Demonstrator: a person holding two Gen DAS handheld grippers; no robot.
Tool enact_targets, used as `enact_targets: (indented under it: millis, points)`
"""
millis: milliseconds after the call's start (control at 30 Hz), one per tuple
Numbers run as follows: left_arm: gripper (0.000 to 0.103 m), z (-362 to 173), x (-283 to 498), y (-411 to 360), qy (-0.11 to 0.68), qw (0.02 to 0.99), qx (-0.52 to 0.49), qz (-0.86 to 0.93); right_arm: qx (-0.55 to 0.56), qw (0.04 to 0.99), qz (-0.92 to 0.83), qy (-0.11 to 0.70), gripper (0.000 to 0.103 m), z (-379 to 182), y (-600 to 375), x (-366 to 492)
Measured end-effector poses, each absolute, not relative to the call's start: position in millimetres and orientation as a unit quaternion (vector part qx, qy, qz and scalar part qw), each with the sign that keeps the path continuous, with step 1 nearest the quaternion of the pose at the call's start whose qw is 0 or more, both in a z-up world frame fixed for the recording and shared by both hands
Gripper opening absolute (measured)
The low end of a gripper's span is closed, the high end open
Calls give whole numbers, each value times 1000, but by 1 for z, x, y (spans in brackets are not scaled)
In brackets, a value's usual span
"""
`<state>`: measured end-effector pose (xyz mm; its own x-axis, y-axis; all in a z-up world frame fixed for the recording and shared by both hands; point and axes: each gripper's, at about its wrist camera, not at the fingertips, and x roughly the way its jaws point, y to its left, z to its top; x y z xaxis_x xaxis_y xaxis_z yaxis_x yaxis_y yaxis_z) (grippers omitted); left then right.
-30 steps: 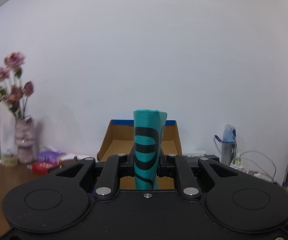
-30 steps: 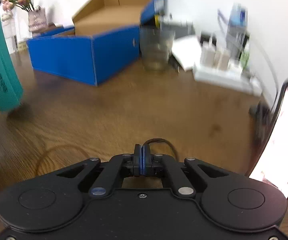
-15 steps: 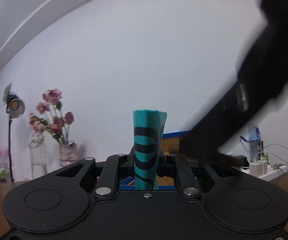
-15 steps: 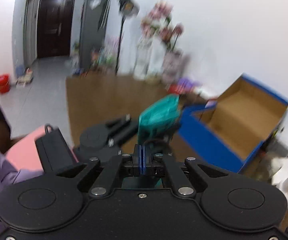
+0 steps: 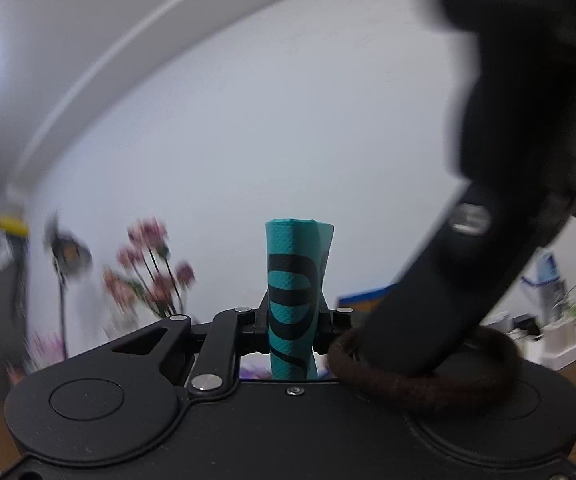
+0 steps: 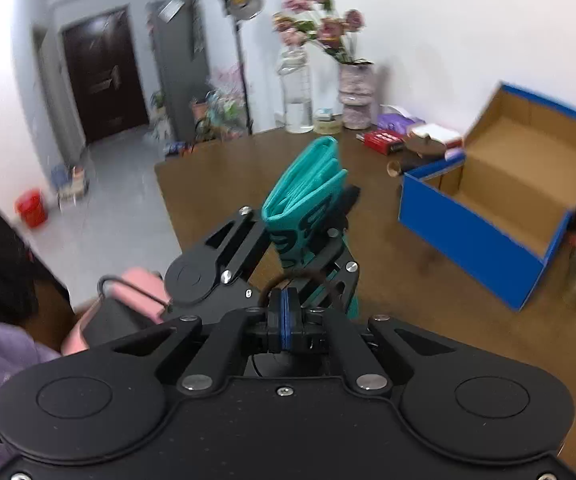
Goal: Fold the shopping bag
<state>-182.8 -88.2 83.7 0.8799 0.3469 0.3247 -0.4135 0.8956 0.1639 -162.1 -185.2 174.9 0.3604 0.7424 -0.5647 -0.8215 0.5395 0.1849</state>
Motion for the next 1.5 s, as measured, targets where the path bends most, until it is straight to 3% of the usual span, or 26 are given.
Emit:
enact_targets:
  millis: [233, 500, 633, 800, 933, 1033, 1267, 1500]
  points:
    - [16, 58, -171, -113, -228, 881, 305, 280, 90, 811, 481, 322, 3, 137, -213, -129]
    - [17, 30, -162, -125, -309, 807, 436, 252, 240, 786, 470, 322, 22, 89, -234, -104]
    - [17, 20, -163, -134, -328, 787, 468, 235, 233, 799, 463, 306, 25, 80, -228, -108]
    - [17, 36, -154, -115, -271, 822, 432, 255, 256, 808, 478, 231, 26, 79, -246, -121]
    - [17, 60, -157, -108, -189, 890, 359, 207, 254, 829, 468, 169, 36, 79, -247, -130]
    - [17, 68, -158, -109, -164, 905, 343, 190, 230, 845, 460, 149, 38, 90, -239, -135]
    - [15, 49, -167, -125, -194, 885, 390, 163, 205, 868, 434, 124, 38, 115, -235, -131]
    - [14, -7, -180, -127, -299, 804, 502, 112, 185, 870, 428, 162, 38, 105, -249, -125]
